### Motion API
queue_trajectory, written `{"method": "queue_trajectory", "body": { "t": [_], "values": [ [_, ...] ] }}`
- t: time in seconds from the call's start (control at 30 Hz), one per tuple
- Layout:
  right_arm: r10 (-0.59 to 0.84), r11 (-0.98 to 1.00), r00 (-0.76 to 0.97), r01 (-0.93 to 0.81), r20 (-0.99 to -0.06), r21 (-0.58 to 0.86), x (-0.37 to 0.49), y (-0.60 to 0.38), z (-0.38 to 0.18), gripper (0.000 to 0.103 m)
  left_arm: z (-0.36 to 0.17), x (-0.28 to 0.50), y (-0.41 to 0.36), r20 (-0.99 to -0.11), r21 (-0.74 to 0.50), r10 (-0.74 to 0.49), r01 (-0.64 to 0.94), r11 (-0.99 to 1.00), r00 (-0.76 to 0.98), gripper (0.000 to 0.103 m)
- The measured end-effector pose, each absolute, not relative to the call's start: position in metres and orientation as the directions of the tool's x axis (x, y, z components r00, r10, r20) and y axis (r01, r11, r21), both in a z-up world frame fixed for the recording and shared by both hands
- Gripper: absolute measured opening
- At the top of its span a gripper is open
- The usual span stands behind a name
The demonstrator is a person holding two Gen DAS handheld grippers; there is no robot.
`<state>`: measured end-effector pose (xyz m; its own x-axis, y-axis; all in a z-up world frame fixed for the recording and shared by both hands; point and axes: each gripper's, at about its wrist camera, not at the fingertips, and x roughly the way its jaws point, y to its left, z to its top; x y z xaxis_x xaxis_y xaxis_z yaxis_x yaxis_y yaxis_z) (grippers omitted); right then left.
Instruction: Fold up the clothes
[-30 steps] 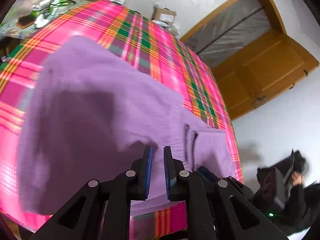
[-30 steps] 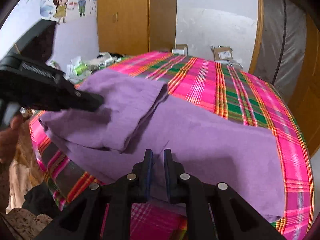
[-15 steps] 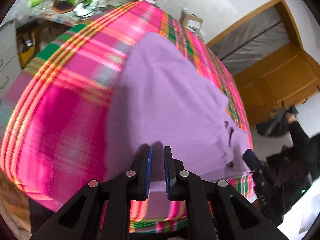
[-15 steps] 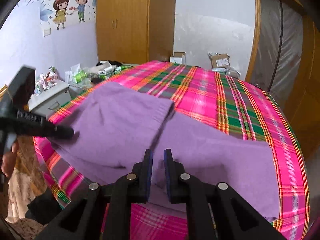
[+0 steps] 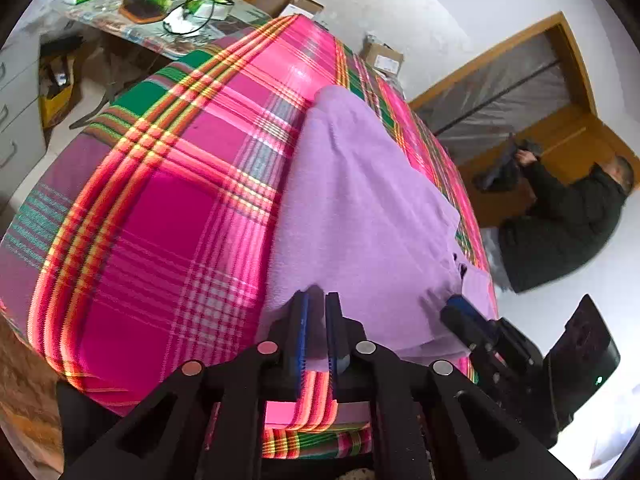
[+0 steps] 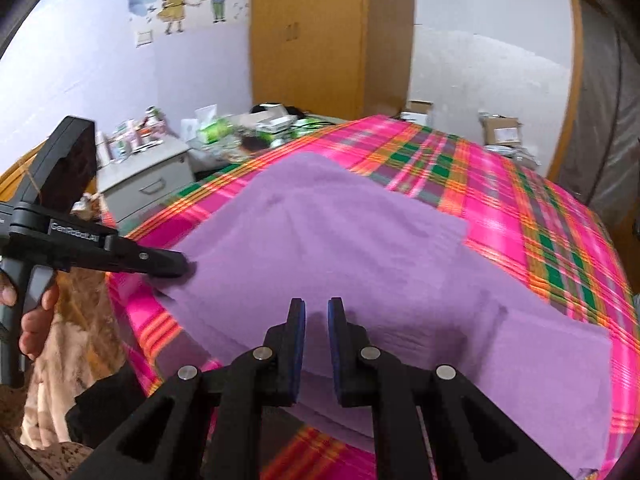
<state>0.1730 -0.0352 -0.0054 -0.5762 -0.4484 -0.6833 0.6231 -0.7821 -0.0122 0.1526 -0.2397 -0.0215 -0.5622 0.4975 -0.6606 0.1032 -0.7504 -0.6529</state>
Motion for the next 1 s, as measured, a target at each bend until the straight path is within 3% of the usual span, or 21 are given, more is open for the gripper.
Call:
{"method": "queue_trajectory", "body": {
  "t": [0.17,0.4,0.73,0.87,0.97,1.0],
  "values": [
    [-0.487,-0.728,-0.538,0.685,-0.688,-0.02,0.18,-0.065,-0.013,0.012,-0.022,0.151,-0.244,-0.646,-0.677,0.521,0.103,-0.728,-0.558,0.007],
    [-0.555,-0.655,-0.478,0.756,-0.681,0.002,0.191,-0.094,-0.019,0.028,-0.019,0.148,-0.254,-0.643,-0.68,0.522,0.102,-0.726,-0.56,0.007],
    [-0.623,-0.589,-0.403,0.805,-0.67,0.063,0.191,-0.123,-0.024,0.032,-0.021,0.133,-0.279,-0.688,-0.642,0.436,0.206,-0.739,-0.579,0.012],
    [-0.619,-0.586,-0.363,0.804,-0.696,0.102,0.186,-0.137,-0.031,0.04,-0.021,0.121,-0.283,-0.689,-0.646,0.44,0.213,-0.733,-0.576,0.012],
    [-0.604,-0.597,-0.375,0.797,-0.703,0.088,0.186,-0.145,-0.035,0.043,-0.019,0.109,-0.283,-0.674,-0.663,0.464,0.193,-0.724,-0.575,0.028],
    [-0.593,-0.603,-0.389,0.795,-0.706,0.068,0.187,-0.147,-0.035,0.043,-0.017,0.105,-0.284,-0.67,-0.664,0.468,0.185,-0.724,-0.576,0.029]
  ]
}}
